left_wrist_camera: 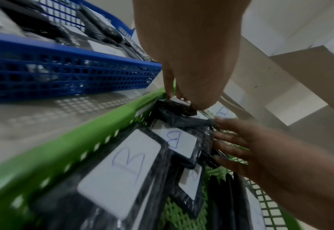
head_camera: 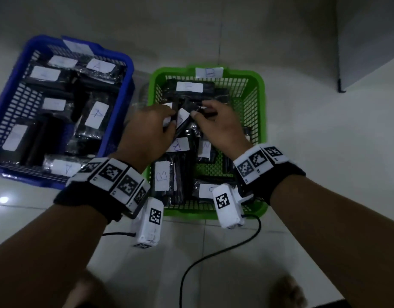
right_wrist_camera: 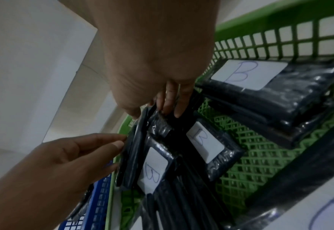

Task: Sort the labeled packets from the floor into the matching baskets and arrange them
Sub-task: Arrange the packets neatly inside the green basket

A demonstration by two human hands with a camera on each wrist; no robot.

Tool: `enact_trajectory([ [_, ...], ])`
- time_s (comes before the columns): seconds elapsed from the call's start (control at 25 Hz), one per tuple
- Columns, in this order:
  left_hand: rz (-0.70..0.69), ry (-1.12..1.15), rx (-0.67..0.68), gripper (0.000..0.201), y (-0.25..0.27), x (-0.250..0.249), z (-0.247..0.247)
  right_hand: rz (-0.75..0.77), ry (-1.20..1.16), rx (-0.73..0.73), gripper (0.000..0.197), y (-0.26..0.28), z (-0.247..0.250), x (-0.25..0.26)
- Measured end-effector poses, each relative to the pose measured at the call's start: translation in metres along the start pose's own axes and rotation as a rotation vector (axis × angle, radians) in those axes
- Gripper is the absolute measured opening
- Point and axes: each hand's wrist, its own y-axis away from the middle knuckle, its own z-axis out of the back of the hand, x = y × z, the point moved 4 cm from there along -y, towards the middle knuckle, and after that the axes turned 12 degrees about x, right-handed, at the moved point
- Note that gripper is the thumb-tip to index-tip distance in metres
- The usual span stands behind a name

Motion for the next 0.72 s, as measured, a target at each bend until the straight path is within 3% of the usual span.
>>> enact_trajectory([
  [0.08, 0.026, 0.029, -0.045, 0.021, 0.007, -0.001, -0.003, -0.046, 0.017, 0.013, 0.051, -0.005, -0.005, 0.002],
  [0.2, 0.082, 0.094, -0.111, 0.023, 0.016, 0.001, -0.004, -0.043, -0.015, 0.009, 0.031, -0.011, -0.012, 0.009],
  [0.32, 0.197, 0.13, -0.126, 0.028, 0.012, 0.001, -0.002, -0.094, -0.198, -0.017, 0.018, -0.013, -0.014, 0.008],
  [0.44, 0.29, 0.162, -0.099, 0.033, 0.004, 0.0, 0.0, -0.156, -0.434, -0.081, 0.021, -0.009, -0.001, 0.0],
  [0.56, 0.292, 0.141, -0.046, 0.036, -0.003, -0.001, -0.005, -0.174, -0.699, -0.14, 0.018, 0.002, 0.019, -0.005],
  [0.72, 0.329, 0.059, -0.007, 0.033, -0.012, -0.009, -0.015, -0.149, -0.732, -0.13, 0.016, 0.018, 0.05, -0.006],
])
